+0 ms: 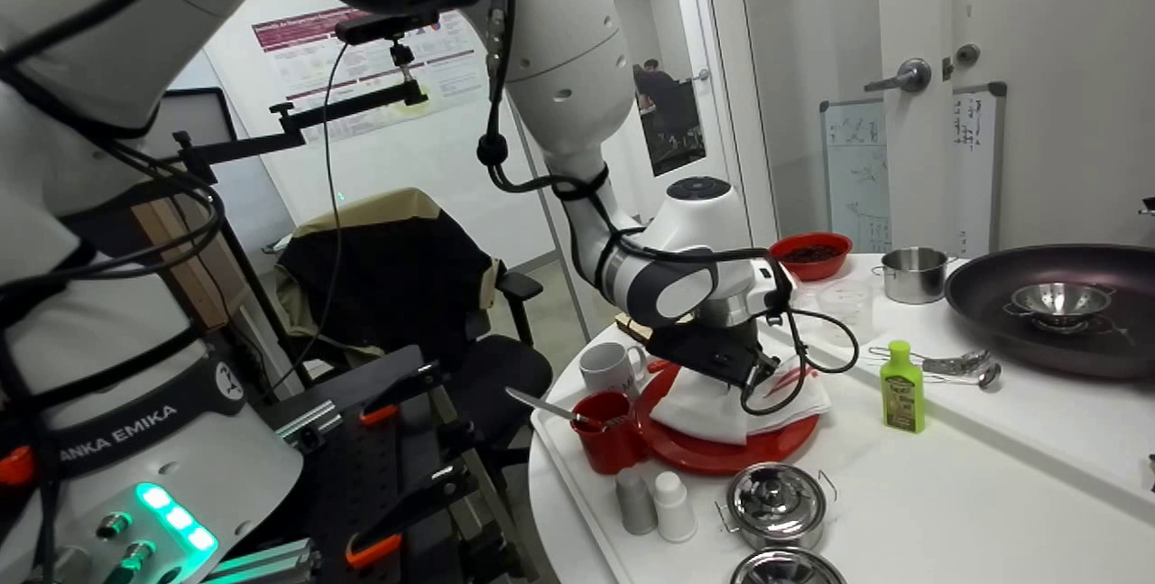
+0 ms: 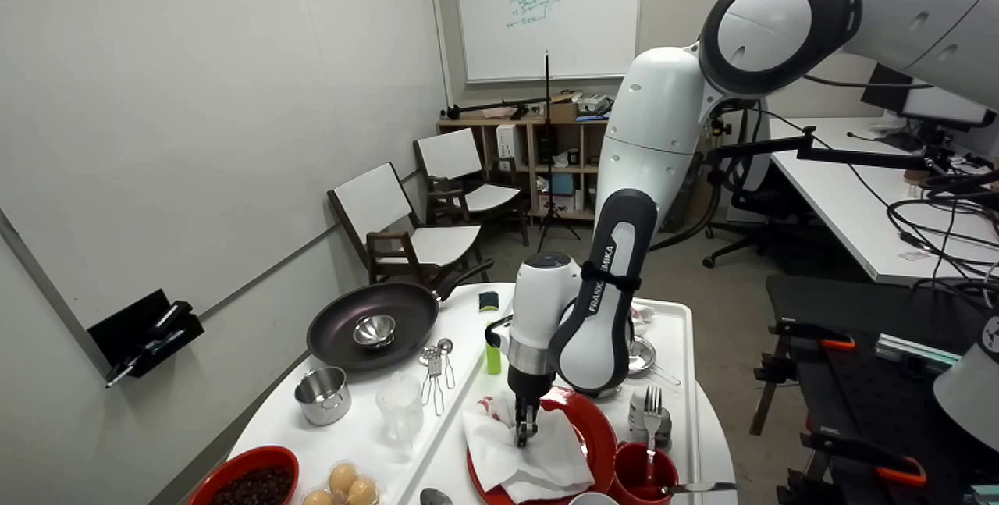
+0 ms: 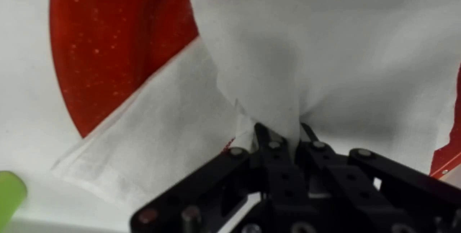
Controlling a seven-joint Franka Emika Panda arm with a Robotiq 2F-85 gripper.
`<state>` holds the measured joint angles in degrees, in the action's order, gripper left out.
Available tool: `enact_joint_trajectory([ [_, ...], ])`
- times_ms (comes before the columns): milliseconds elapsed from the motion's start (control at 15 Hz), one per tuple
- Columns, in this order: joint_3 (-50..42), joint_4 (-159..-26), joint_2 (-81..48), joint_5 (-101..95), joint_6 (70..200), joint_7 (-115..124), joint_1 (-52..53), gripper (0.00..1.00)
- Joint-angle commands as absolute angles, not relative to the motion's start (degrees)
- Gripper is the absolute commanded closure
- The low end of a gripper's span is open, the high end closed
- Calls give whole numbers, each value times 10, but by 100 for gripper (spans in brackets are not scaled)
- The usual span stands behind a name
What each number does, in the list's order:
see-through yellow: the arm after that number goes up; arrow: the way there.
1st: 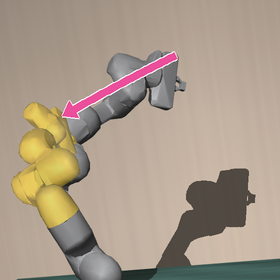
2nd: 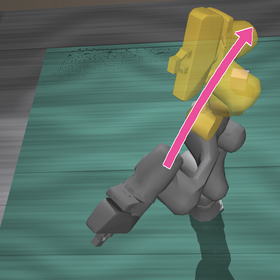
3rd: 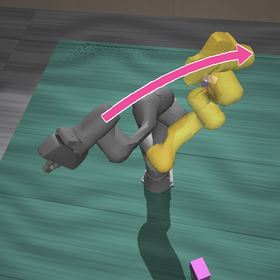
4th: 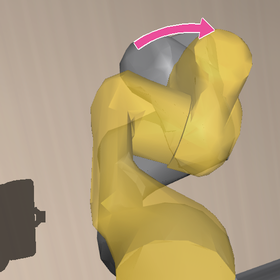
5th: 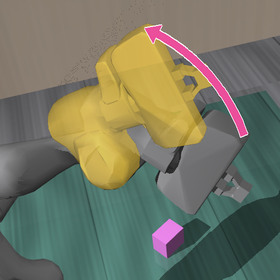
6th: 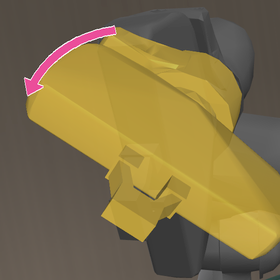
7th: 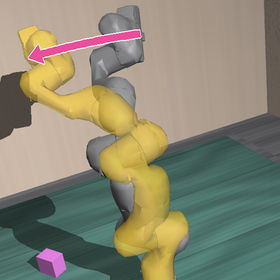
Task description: Pick up the cloth and clean the plate
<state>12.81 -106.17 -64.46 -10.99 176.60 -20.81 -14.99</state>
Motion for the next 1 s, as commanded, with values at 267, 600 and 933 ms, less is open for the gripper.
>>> enact_joint_trajectory([
  [267,135,-1119,-621,-139,1801,-230,-159,97],
  [600,135,-1187,-589,-165,1849,-227,-166,97],
  [933,128,-1242,-563,-194,1887,-222,-167,97],
])
